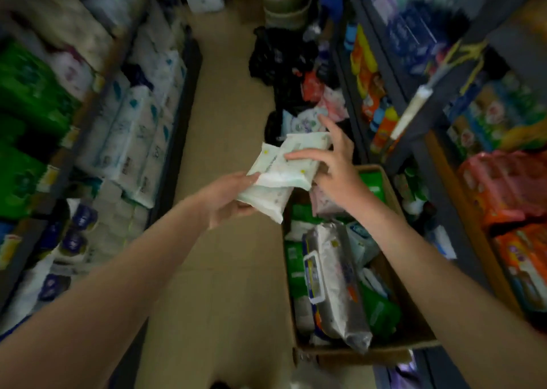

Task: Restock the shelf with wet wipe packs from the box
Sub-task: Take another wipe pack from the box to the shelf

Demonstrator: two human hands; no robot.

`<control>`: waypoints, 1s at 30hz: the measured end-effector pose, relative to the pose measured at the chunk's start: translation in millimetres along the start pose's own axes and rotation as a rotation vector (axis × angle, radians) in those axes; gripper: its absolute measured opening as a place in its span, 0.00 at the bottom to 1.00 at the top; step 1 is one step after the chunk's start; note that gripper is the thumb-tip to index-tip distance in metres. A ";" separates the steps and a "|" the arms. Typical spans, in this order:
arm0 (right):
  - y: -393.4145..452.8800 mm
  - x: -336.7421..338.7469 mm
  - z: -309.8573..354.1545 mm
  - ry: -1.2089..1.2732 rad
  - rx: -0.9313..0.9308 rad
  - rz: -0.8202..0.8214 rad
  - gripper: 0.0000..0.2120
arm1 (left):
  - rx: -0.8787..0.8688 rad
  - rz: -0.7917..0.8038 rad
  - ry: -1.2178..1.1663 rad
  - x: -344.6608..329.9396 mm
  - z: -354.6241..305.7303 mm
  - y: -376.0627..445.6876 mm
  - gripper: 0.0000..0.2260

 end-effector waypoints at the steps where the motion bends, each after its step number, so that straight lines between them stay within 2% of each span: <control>1: 3.3 -3.0 18.5 0.049 0.002 0.035 0.20 | -0.017 0.005 -0.040 16.5 -4.6 -13.7 0.10; 4: 18.2 -14.1 78.8 0.180 0.067 0.191 0.23 | -0.066 -0.019 -0.119 57.7 -18.7 -51.0 0.14; 7: 23.8 -36.7 152.0 0.142 0.193 0.278 0.25 | -0.165 -0.008 -0.221 90.1 -23.9 -95.5 0.18; 9: 26.1 -51.5 197.6 0.116 0.294 0.267 0.26 | -0.232 -0.021 -0.251 113.3 -26.0 -125.8 0.23; 11: 29.4 -64.5 237.1 0.125 0.300 0.211 0.26 | -0.313 -0.106 -0.237 143.8 -28.7 -159.5 0.26; 13: 34.5 -71.3 278.0 0.283 0.183 0.063 0.25 | -0.402 -0.270 -0.149 182.9 -30.9 -200.0 0.23; 15: 37.1 -83.2 323.0 0.372 0.178 0.003 0.17 | -0.463 -0.460 -0.002 221.1 -29.7 -245.8 0.19; 16: 34.6 -92.5 351.8 0.307 0.252 0.076 0.15 | -0.483 -0.532 0.071 238.5 -27.9 -268.6 0.20; 19: 19.0 -128.9 438.2 -0.048 0.553 0.464 0.32 | -0.481 -0.624 0.175 287.5 -18.0 -329.3 0.18; 20: 13.2 -141.1 464.8 -0.129 0.646 0.548 0.33 | -0.475 -0.633 0.165 303.8 -13.4 -347.6 0.18; 22: 4.1 -157.8 510.4 -0.193 0.702 0.663 0.32 | -0.484 -0.642 0.108 332.6 -5.9 -383.0 0.21; 26: -6.6 -183.4 594.4 -0.193 0.763 0.622 0.30 | -0.542 -0.738 0.043 381.5 2.5 -451.5 0.21; 30: -11.8 -205.6 666.4 -0.373 0.865 0.484 0.24 | -0.597 -0.857 -0.085 419.6 13.8 -512.2 0.17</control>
Point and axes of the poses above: each hand's wrist, its own y-axis towards the middle knuckle, its own x-axis out of the back of the hand, z = x × y, the point moved 3 cm from there along y, towards the middle knuckle, and after that the axes turned 2 degrees about y, right-handed, at the moved point
